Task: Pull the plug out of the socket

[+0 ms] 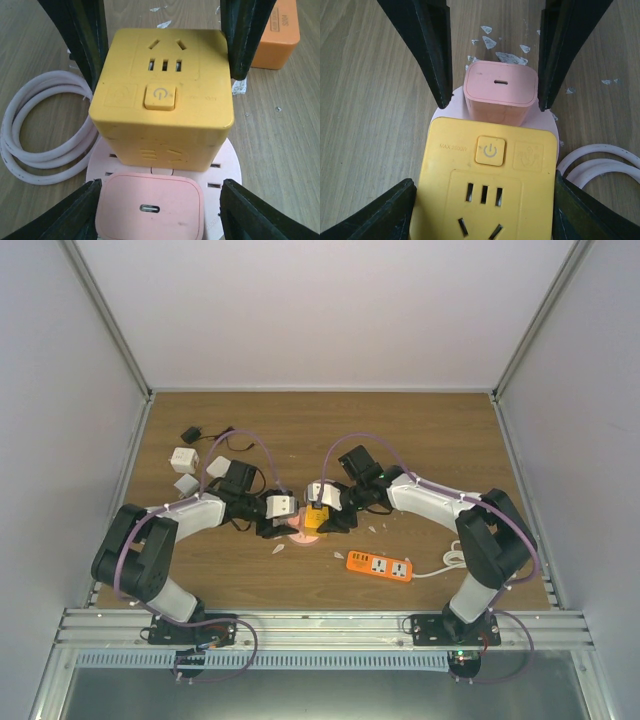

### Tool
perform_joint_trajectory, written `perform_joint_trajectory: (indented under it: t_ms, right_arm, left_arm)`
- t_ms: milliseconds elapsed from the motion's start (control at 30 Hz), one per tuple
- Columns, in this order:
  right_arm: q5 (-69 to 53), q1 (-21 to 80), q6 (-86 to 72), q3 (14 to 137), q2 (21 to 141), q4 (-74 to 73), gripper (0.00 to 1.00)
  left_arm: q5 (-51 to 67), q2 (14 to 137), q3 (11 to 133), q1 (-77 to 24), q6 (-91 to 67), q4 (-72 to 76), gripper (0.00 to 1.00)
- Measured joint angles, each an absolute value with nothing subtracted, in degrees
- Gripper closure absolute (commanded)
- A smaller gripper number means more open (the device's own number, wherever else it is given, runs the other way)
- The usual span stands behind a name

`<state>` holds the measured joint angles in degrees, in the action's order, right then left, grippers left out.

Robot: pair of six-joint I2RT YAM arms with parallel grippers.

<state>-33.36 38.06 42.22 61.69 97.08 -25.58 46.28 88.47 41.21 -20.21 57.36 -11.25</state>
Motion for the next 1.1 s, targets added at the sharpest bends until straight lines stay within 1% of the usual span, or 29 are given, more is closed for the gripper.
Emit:
perform_joint_trajectory:
  t_ms: [200, 433, 633, 967, 1100]
  right_arm:
    - [-33.71, 38.06, 42.37, 61.54, 97.08, -25.56, 0.67]
    - [-34.15, 38.06, 42.83, 61.54, 97.08, -25.78, 0.72]
    - [-34.22, 38.02, 42.78, 61.54, 97.08, -25.93, 0.74]
    - [-33.61, 37.78, 41.93, 61.63, 97.08, -25.89, 0.76]
    - [-33.45, 37.63, 41.54, 61.67, 97.12, -25.96, 0.76]
  left_arm:
    - [45.43, 88.38, 40.47, -20.21, 57.19, -10.07, 0.57]
    - [45.95, 86.80, 40.21, -20.10, 55.81, -11.55, 0.68]
    - [46.98, 86.83, 41.98, -19.59, 54.28, -14.72, 0.72]
    - [49.39, 89.89, 46.22, -18.90, 51.79, -19.07, 0.77]
    - [50.30, 90.63, 46.96, -18.68, 51.24, -19.59, 0.78]
